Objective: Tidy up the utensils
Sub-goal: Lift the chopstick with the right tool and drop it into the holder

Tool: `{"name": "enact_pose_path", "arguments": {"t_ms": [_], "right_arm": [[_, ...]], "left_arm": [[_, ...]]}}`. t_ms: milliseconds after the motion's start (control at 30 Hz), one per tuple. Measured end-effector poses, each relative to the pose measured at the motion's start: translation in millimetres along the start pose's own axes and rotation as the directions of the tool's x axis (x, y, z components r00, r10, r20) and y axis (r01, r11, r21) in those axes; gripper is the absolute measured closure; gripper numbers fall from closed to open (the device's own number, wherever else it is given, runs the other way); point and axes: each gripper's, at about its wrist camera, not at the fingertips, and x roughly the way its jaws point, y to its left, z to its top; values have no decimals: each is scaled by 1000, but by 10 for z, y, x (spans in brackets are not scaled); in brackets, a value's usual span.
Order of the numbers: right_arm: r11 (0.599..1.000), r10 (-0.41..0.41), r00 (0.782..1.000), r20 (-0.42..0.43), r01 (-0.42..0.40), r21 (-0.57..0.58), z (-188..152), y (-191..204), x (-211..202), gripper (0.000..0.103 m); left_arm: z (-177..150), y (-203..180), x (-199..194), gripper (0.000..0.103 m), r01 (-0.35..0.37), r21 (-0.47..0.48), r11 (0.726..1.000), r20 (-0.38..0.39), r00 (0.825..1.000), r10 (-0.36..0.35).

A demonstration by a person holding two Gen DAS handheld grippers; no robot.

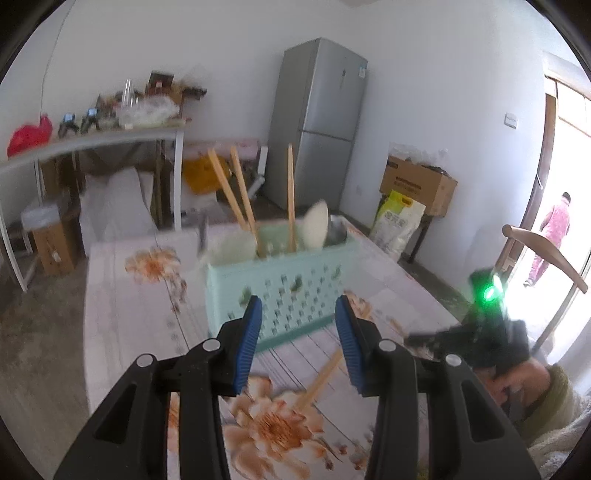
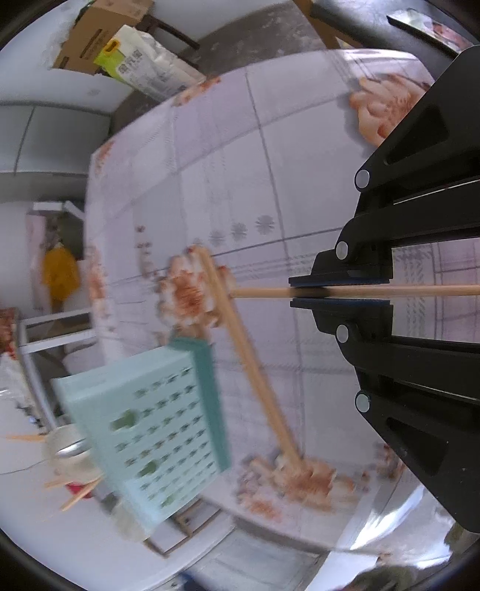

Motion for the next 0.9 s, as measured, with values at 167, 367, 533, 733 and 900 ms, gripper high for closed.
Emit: {"name": "enact_pose_path", "arguments": {"t_ms": [167,367,533,733,900], "right_arm": [[996,86,987,138,-91,24,180,-21,-496,99],[983,178,944,279,-181,-15,443,58,-913,99],[960,271,893,359,-276,-39,695,168,-1059,99],[920,386,802,456,-372,-125,1166,446,-1098,99],[891,448,734,510,-410,-194,1643,774,-948,99]], "left_arm": [[-203,-4,131,63,9,-30,1000,-44,999,-11],[-349,34,227,63,20,-85,996,-64,998,-25],[-394,44,279,63,26,-115,993,-70,997,-34],[-410,81,304,63,11,-122,992,-77,997,-20],[-435,173,268,63,-10,-150,989,-63,998,0]]}}
